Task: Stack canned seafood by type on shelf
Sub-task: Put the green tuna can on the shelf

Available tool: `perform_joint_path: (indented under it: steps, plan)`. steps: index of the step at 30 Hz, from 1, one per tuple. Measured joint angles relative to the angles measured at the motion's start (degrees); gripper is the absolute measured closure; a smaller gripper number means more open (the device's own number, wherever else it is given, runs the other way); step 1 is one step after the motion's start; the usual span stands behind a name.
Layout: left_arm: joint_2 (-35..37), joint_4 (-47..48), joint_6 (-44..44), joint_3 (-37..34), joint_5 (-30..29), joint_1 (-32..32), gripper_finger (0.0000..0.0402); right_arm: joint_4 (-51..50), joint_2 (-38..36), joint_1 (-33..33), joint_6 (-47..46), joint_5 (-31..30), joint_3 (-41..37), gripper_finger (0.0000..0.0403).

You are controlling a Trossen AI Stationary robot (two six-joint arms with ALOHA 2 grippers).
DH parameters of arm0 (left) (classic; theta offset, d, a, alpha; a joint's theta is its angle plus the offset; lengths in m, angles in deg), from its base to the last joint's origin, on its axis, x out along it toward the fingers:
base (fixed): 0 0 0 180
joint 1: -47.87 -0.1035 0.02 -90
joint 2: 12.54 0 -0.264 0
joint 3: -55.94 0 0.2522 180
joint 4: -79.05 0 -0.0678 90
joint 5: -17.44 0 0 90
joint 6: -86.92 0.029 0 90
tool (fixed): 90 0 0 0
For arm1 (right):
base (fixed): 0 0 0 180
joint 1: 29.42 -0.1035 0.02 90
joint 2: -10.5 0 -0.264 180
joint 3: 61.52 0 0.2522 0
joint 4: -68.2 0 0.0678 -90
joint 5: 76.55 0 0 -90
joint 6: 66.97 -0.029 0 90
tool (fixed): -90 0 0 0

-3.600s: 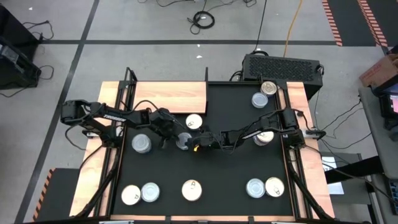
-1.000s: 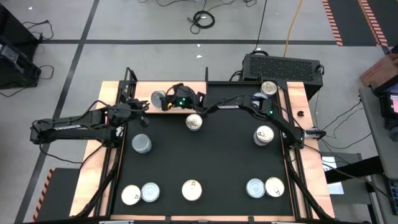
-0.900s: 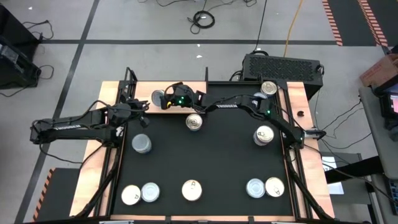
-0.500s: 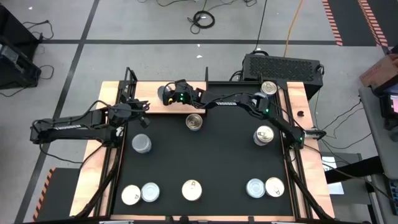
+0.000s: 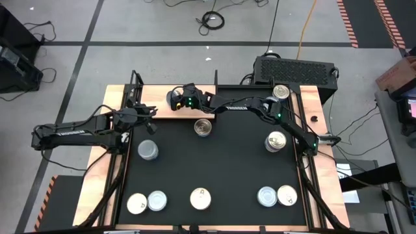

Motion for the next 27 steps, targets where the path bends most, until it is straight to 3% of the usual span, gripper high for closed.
perform_joint_path:
  steps: [27]
  plan:
    - [-0.02, 0.00, 0.00, 0.02, 0.52, 0.00, 0.0337, -0.09, -0.02, 0.00, 6.07, 0.10, 0.00, 0.0229]
